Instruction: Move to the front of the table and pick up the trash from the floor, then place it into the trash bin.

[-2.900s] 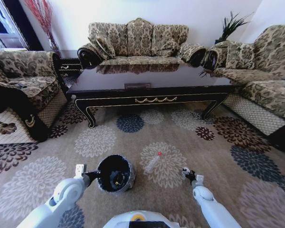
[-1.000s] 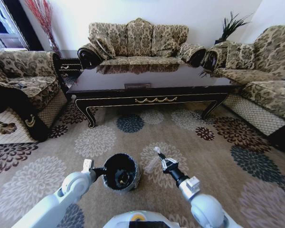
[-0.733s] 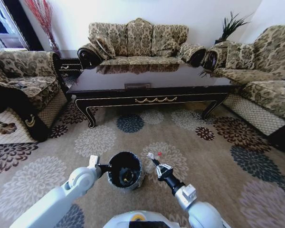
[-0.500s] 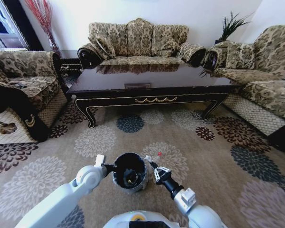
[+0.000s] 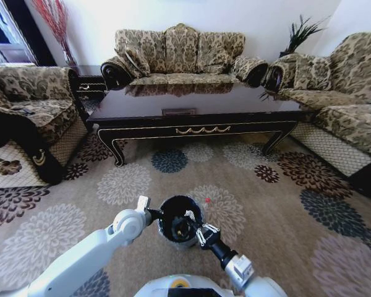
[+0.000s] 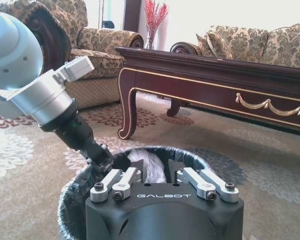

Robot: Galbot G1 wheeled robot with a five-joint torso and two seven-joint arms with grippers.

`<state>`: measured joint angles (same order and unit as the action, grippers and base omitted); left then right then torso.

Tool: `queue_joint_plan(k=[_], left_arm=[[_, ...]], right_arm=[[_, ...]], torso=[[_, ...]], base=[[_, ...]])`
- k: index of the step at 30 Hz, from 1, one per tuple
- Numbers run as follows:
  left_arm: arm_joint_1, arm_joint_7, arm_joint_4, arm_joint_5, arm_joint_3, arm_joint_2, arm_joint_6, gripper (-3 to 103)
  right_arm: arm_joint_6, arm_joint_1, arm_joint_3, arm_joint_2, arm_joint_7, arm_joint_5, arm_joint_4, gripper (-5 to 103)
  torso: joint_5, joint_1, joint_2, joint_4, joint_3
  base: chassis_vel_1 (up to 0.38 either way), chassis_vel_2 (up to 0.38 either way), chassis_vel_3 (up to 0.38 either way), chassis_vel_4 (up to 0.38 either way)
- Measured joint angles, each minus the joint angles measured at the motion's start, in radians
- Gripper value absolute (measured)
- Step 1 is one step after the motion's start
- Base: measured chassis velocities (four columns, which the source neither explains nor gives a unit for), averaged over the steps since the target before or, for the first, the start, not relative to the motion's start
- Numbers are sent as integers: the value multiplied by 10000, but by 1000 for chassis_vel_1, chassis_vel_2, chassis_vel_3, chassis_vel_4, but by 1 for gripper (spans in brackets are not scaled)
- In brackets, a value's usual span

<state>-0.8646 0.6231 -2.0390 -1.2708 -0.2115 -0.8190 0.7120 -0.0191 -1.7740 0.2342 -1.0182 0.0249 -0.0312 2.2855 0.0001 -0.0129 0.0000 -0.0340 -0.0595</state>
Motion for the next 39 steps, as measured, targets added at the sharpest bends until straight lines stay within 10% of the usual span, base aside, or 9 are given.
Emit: queue_joint_plan(k=[11,19,29,39], left_arm=[[-470,8,-53,163,443,-29,1,0],[-1969,318,-440,-57,2575,650,207,0],[-2645,1622,-673,-1927,3995,965,243,0],[-3009,1522,-183,-2407,4876,861,242,0]], right_arm=[[-12,-32,3,-78,-152,-67,5,66],[-450,585,712,3,-811,-1534,270,97],[-1655,2023,1378,497,-2179,-4236,165,100],[-2912,3714,913,770,-3899,-6989,-1156,100]], torso=[[-1,0,0,-3,0],[1,0,0,3,0],[-2,0,0,-2,0],[-3,-1,0,-5,0]], base=[[0,0,0,0],[0,0,0,0],[0,0,0,0],[0,0,0,0]])
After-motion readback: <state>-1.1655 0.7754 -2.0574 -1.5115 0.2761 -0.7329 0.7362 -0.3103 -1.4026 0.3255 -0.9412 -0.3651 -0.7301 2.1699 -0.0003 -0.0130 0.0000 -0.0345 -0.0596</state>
